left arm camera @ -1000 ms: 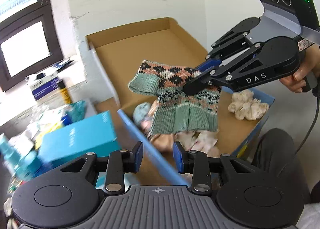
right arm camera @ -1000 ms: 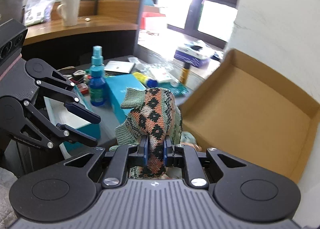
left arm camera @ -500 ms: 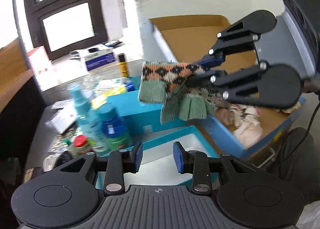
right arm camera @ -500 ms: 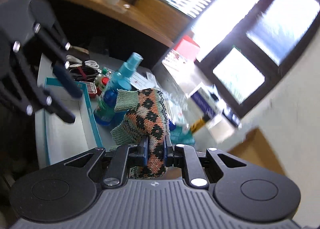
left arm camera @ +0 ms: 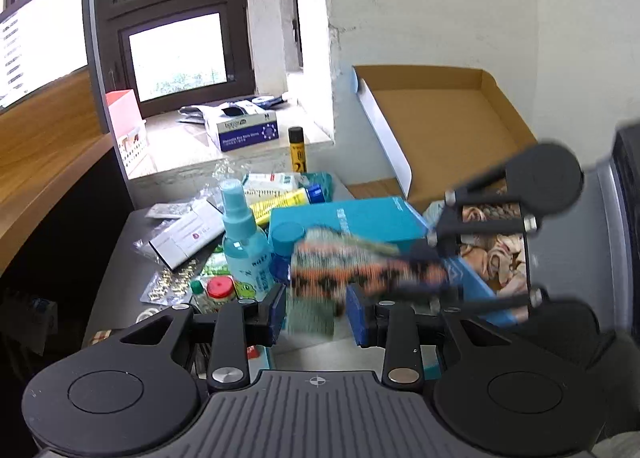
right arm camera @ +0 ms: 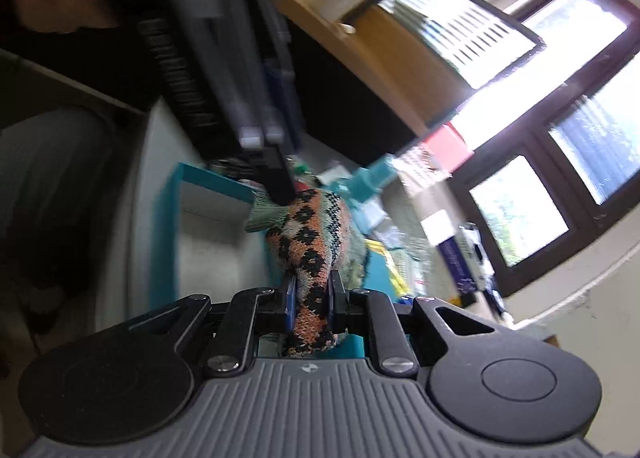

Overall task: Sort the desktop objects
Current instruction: 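Lift the glove with the right tool toward the open teal box, then lower the glove into the teal box and open the right tool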

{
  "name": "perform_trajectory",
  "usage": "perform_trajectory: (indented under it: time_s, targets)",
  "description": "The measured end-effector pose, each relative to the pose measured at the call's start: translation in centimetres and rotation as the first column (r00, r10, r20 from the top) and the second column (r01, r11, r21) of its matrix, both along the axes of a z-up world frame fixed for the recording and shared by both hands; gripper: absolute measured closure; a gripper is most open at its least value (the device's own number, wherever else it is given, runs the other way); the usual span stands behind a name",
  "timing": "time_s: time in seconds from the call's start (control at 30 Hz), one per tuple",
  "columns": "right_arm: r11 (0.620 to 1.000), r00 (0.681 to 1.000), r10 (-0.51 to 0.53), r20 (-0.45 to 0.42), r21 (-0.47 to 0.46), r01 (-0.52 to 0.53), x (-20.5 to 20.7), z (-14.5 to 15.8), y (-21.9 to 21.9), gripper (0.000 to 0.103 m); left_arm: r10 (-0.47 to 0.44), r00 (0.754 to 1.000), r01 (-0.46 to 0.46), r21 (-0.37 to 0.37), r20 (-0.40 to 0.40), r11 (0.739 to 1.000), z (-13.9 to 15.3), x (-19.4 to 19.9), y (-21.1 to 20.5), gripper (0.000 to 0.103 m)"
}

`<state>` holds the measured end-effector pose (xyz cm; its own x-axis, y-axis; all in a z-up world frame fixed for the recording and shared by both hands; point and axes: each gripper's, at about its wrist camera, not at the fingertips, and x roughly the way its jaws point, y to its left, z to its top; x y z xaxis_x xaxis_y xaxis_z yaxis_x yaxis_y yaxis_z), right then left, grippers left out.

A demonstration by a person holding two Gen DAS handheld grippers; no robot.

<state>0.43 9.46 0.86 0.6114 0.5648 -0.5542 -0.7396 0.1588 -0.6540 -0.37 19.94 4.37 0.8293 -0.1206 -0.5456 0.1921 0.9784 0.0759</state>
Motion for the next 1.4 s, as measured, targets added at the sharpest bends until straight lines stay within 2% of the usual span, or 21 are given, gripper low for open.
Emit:
perform_trajectory:
  time_s: [0.17,0.37,0.47,0.6,0.73,0.8,0.87,1.03,1.27,1.4]
  targets:
    - [0.999,0.987,0.043,-0.153,0.016,-0.041,-0.4,0.3,0.1,0.085,-0.018,1.0,0.018,-0.025,-0.01,1.0,-0.4,0.4,0.3,0.067]
    - [0.998,0.956,0.04,-0.292,0.049,-0.027,0.5,0.4,-0.4,0.082,-0.018,0.999,0.017,-0.034,-0.041,0.999,-1.6,0.6,0.6,0.067]
    - [0.997,0.932,0.042,-0.361,0.077,-0.015,1.0,0.6,-0.9,0.072,-0.014,0.998,0.013,-0.028,-0.053,1.0,-1.9,0.5,1.0,0.067]
    - [0.992,0.908,0.043,-0.416,0.124,0.009,1.5,1.7,-1.8,0.064,-0.025,0.998,0.024,-0.016,-0.057,1.0,-2.1,0.4,1.0,0.067]
    - [0.987,0.877,0.016,-0.479,0.148,0.063,2.4,2.7,-2.9,0.066,-0.053,0.996,0.053,-0.004,-0.067,0.999,-2.5,0.7,0.6,0.067]
    - [0.986,0.87,-0.007,-0.492,0.142,0.088,2.9,2.9,-3.1,0.078,-0.078,0.994,0.077,-0.009,-0.078,0.997,-2.8,1.0,0.4,0.067]
    - [0.985,0.86,-0.03,-0.509,0.133,0.114,3.4,2.8,-3.2,0.083,-0.096,0.991,0.096,-0.008,-0.096,0.995,-3.2,1.4,0.2,0.072]
    - [0.982,0.825,-0.063,-0.561,0.113,0.152,4.8,2.2,-2.7,0.084,-0.101,0.982,0.098,-0.022,-0.161,0.995,-4.3,2.5,0.1,0.08]
    - [0.984,0.781,-0.093,-0.617,0.061,0.166,6.9,0.6,-1.0,0.084,-0.094,0.963,0.077,-0.075,-0.251,0.994,-5.6,4.1,0.8,0.08]
    - [0.984,0.754,-0.119,-0.646,0.028,0.179,7.7,-0.4,-0.6,0.084,-0.092,0.957,0.075,-0.07,-0.274,0.995,-6.2,4.5,0.8,0.079]
